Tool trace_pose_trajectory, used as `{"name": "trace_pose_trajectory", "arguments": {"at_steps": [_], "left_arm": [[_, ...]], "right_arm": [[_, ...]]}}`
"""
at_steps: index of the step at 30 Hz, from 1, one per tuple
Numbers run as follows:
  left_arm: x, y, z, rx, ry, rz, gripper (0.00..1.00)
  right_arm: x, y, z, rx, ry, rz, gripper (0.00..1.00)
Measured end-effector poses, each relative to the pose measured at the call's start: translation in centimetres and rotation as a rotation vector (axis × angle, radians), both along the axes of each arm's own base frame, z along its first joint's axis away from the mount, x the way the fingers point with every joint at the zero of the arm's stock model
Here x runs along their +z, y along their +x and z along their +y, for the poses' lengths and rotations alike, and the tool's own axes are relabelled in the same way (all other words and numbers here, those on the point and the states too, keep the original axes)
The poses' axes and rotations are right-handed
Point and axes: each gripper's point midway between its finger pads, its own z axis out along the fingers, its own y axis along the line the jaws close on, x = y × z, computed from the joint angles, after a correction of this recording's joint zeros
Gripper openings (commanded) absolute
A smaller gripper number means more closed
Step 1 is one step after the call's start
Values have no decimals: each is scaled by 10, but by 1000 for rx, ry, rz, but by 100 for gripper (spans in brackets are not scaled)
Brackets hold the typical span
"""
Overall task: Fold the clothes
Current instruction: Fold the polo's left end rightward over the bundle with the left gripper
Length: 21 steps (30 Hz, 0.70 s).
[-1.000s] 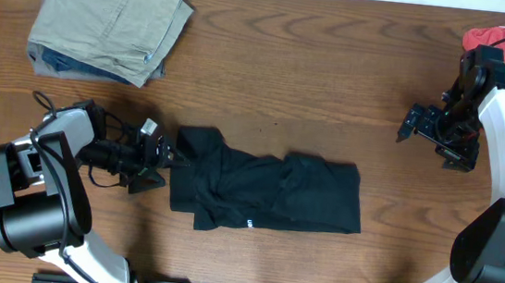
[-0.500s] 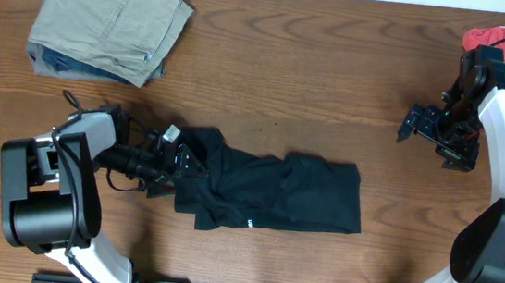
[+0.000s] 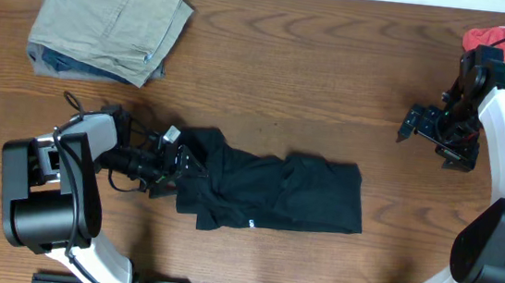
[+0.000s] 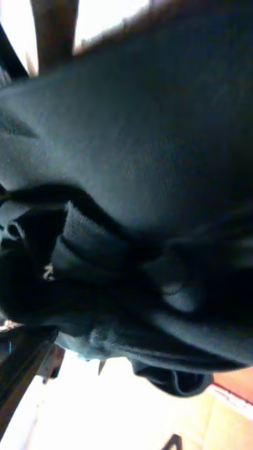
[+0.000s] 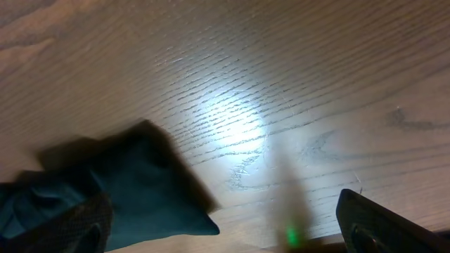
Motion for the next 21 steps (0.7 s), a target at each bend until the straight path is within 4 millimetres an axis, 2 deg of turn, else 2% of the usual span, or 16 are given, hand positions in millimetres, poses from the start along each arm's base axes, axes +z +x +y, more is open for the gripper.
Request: {"name": "trace_pose_trajectory", "arguments": {"at_steps": [3, 6, 9, 21], "left_arm": [[-5, 2, 2, 10, 30, 8, 61], [-10, 2, 4, 10, 57, 14, 46], [-15, 0, 5, 3, 89, 26, 8], [-23, -10, 14, -2, 188, 113, 6]], "right_arm": [[0, 0, 0, 0, 0, 0, 99], [0, 0, 0, 0, 0, 0, 99], [0, 0, 0, 0, 0, 0, 99], [0, 0, 0, 0, 0, 0, 99]]}}
